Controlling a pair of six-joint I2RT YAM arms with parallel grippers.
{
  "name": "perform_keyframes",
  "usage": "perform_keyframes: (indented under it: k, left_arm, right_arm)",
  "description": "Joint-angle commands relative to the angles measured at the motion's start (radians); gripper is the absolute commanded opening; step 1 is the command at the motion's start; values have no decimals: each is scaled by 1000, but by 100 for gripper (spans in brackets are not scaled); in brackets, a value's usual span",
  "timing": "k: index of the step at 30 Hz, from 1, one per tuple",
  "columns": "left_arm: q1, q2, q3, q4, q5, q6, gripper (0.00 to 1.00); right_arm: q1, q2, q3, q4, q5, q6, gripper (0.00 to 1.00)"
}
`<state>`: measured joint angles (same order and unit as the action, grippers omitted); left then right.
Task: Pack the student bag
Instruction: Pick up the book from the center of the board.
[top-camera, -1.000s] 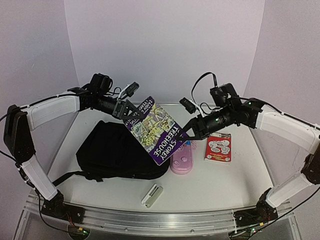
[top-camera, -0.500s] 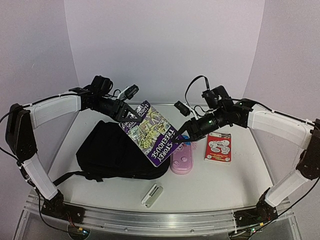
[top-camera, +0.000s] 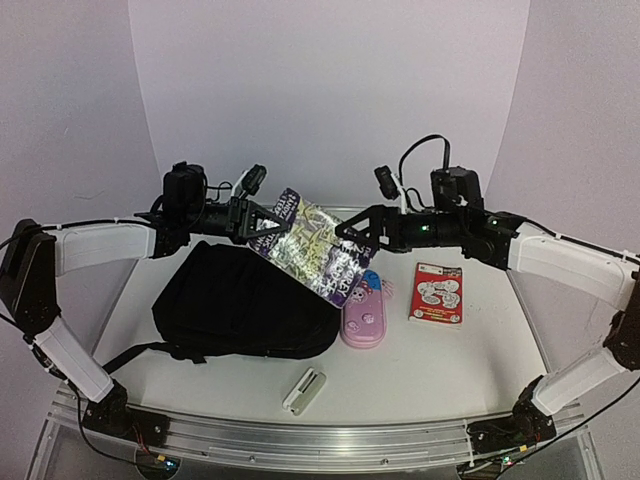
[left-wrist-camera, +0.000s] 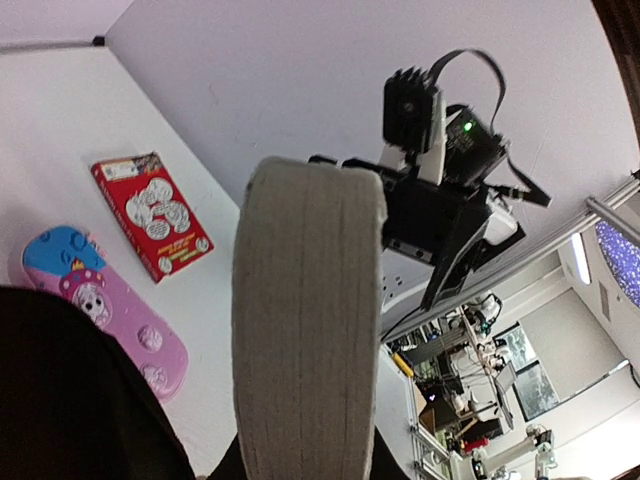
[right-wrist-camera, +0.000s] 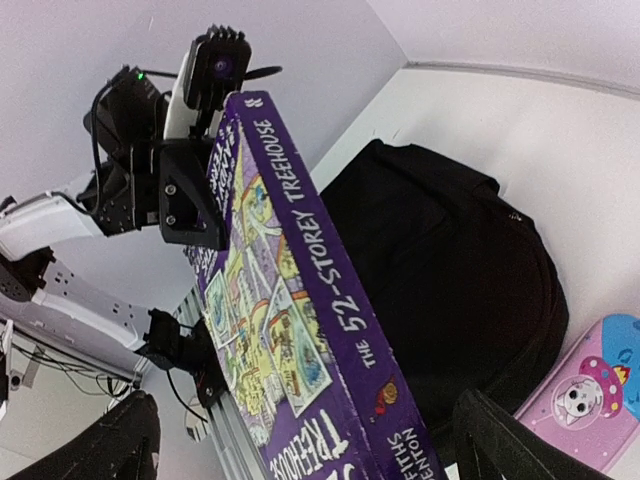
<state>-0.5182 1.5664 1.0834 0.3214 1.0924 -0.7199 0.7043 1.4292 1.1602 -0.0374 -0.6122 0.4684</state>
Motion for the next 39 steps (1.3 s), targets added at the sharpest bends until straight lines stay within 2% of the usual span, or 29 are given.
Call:
perform_keyframes:
  k: [1,6,9,11,13,16,21,24,25,26,29,32,34,39]
  left_arm:
    - [2,-57,24,468,-6,-252,0]
    - [5,-39,22,580,20,-335,0]
    - [6,-48,23,562,6,-321,0]
    - [6,-55,23,530,-13,-301,0]
    - [6,-60,24,501,-25,-279,0]
    - [6,-66,25,422,-58,-229,0]
    - [7,-82,15,302,-114,-150,0]
    - [5,-94,17,215,-159,-99,2]
    - [3,-97,27,159,-178,-67,7]
    - [1,-100,40,76,-208,-17,21]
    - [-25,-107,68,-154,-336,141,53]
    - [-85,-88,100,-375,-527,277,72]
    - [-125,-51,128,-481,-627,330,78]
    - [-225,89,198,-602,-758,356,84]
  right_arm:
    - [3,-45,-47,164,113,105,98]
    - [-11,-52,-65,200,109,139,98]
    - [-10,-55,-85,269,46,177,98]
    - [-10,-51,-113,387,-41,230,94]
    - [-10,-40,-128,488,-110,284,86]
    - [-1,-27,-127,572,-129,318,73]
    - [3,-6,-114,639,-120,347,38]
    - [3,7,-114,653,-91,359,13]
    - [3,6,-118,650,-62,358,4]
    - [3,1,-124,627,-19,354,0]
    - [0,-29,-131,500,204,309,0]
    - [-1,-64,-105,314,436,258,0]
    - [-1,-76,-72,201,591,228,0]
    - [-1,-66,18,-65,881,184,0]
